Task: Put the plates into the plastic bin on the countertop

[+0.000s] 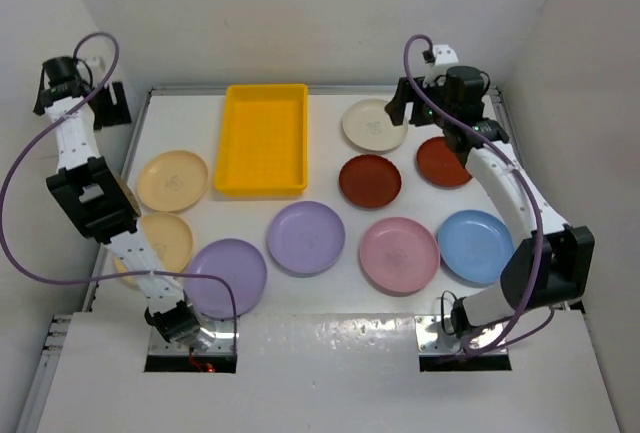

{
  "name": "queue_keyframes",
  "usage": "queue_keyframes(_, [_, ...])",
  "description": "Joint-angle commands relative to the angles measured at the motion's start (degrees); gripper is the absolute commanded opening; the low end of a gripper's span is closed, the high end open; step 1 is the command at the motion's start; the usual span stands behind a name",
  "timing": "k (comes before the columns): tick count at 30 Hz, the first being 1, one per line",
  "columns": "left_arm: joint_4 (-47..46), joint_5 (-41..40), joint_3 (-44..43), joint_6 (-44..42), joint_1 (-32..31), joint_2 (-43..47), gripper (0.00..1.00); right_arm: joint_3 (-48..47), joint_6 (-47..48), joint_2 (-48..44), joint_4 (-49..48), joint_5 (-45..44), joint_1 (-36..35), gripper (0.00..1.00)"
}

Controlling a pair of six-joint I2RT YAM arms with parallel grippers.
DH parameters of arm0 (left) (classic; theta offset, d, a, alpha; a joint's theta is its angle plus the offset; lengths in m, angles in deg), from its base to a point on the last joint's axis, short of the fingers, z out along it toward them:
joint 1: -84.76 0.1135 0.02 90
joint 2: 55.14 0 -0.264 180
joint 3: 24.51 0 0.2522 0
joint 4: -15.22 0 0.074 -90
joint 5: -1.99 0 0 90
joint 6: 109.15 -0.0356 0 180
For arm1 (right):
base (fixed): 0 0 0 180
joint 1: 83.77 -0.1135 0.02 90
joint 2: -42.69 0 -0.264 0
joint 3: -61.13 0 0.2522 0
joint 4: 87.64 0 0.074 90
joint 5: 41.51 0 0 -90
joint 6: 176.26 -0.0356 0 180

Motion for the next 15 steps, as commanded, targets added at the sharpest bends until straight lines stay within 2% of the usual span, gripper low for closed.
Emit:
queue_keyframes(1, [12.0, -0.3, -4.8, -1.6, 3.5, -3.5, 0.8, -3.5, -2.7, 1.3, 7.8, -2.3, -3.7, 0.78])
queue_keyframes(2, [12.7, -1.3, -4.8, -1.6, 4.0, -7.0, 0.8, -3.7, -2.3, 2.4, 8.4, -2.7, -4.3, 0.78])
queue_keyframes(3, [12.7, -2.0, -4.1, -2.2, 5.1, -8.3, 0.76, -4.2, -2.3, 2.8, 10.6, -3.7, -4.6, 0.76])
queue_keyframes(4, [12.1, -1.5, -3.6, -2.2, 5.6, -9.5, 0.65, -4.8, -2.3, 3.7, 11.3, -4.0, -5.7, 0.75])
queue_keyframes(6, [10.9, 1.7, -1.8, -1.7, 6.9, -11.9, 0.57, -6.1, -2.6, 5.1, 13.5, -4.1, -6.6, 0.7])
queue_keyframes(11, [6.6, 9.5, 4.5, -2.3, 7.5, -11.8, 0.57, -7.6, -2.8, 6.9, 15.2, -4.5, -9.4, 0.69])
queue_keyframes(15, [3.4, 7.7, 9.3, -2.9, 7.5, -11.3, 0.59, -10.1, -2.7, 9.4, 16.0, -4.9, -11.4, 0.68])
